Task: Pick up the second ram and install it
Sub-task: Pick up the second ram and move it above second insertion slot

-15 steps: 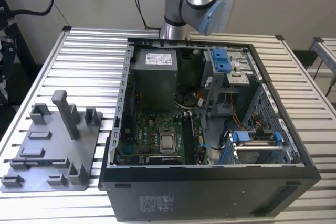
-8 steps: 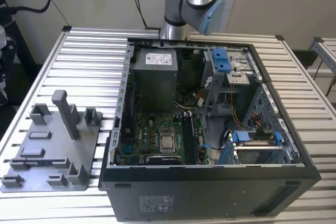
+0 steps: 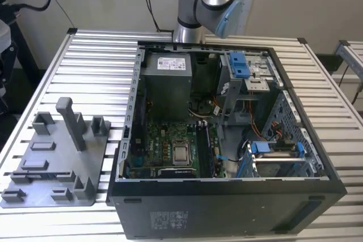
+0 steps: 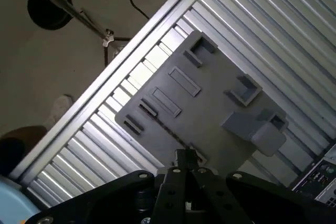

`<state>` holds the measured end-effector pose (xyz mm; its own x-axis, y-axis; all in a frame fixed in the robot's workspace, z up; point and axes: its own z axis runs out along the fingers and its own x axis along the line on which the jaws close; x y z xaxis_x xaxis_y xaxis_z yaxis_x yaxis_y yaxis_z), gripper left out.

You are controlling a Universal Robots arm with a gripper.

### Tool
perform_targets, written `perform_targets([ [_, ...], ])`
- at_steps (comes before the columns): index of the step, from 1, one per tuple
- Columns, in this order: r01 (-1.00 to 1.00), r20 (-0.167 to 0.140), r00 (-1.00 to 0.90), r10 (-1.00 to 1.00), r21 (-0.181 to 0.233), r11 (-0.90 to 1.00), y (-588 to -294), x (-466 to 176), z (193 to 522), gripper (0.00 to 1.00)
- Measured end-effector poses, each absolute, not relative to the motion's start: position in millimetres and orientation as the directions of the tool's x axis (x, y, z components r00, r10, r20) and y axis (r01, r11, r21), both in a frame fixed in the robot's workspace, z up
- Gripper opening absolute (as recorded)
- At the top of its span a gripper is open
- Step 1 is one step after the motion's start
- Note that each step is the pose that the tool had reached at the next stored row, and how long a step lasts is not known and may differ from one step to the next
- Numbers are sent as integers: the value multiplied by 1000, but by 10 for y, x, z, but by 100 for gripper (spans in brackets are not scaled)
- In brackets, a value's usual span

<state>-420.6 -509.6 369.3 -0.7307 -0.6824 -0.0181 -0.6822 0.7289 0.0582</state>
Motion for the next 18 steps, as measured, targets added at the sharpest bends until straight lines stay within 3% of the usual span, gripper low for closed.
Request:
perform_targets([
  [18, -851, -20, -524, -852, 59, 522, -5096, -4204, 3693, 11],
])
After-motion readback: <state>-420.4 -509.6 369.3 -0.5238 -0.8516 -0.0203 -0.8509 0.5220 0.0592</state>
